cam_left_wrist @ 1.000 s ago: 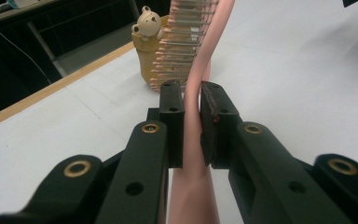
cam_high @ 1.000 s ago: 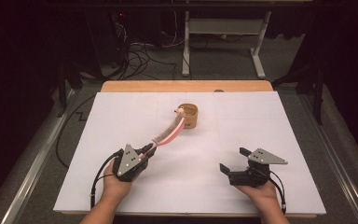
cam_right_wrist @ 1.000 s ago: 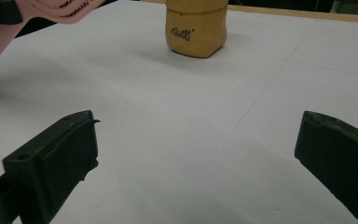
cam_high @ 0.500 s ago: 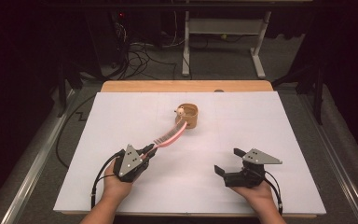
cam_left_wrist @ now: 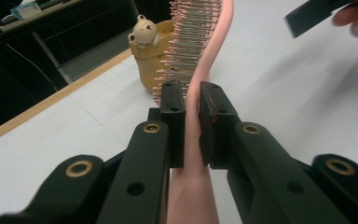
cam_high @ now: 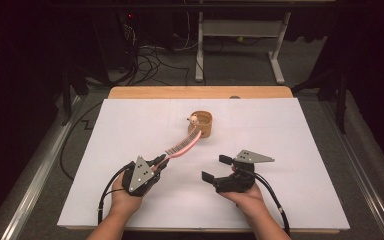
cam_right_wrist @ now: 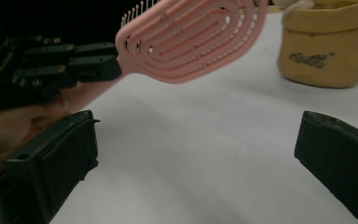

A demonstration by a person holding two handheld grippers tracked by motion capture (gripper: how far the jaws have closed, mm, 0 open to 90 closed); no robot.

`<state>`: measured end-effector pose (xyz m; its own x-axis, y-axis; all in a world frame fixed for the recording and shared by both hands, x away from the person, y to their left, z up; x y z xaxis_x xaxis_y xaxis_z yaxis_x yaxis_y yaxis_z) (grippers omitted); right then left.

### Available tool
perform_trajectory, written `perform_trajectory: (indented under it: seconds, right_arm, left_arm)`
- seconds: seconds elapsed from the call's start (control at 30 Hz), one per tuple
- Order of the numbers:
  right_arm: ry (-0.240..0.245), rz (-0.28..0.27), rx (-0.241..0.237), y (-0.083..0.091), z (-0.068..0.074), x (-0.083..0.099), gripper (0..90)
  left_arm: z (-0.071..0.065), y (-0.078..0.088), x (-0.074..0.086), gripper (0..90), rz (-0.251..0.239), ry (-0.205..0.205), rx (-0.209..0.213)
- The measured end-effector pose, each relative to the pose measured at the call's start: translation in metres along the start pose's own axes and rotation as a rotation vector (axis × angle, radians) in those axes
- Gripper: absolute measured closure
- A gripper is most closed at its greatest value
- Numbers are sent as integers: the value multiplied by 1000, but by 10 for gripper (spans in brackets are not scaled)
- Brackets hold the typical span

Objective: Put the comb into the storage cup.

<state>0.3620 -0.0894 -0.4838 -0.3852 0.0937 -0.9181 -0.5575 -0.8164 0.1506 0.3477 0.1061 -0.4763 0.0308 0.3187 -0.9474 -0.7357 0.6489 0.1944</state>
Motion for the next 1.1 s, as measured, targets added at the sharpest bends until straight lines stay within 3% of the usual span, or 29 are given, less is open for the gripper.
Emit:
perform_trajectory:
  seconds: [0.13,0.2,0.5,0.8,1.1]
  right_arm:
    - [-21,7,-21,-20,5,-1,6]
    - [-73,11,-42,-33,5,0,6]
    - [-168,16,-85,-56,6,1,6]
    - [-212,-3,-131,-65,11,-6,6]
    - [-249,-30,-148,-66,10,-13,6]
  left_arm:
    - [-1,1,-1,817,-2,-12,2]
    - [-2,1,-1,817,-1,-19,0]
    - [-4,2,-4,817,-7,-36,-4]
    - [-7,3,-8,818,-21,-48,3]
    - [-11,3,-11,818,-29,-62,5]
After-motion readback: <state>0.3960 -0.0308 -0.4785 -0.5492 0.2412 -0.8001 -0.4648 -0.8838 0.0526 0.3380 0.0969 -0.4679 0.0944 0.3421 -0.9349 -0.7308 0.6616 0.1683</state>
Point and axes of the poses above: each handheld gripper's, and its own axes: y roughly backward along the jaws, x roughly out of its underside, z roughly to its left, the point moved 8 cm from there along -y, roughly forward along the jaws, and after that the axes turned 11 degrees about -z, right-handed, at the moved point
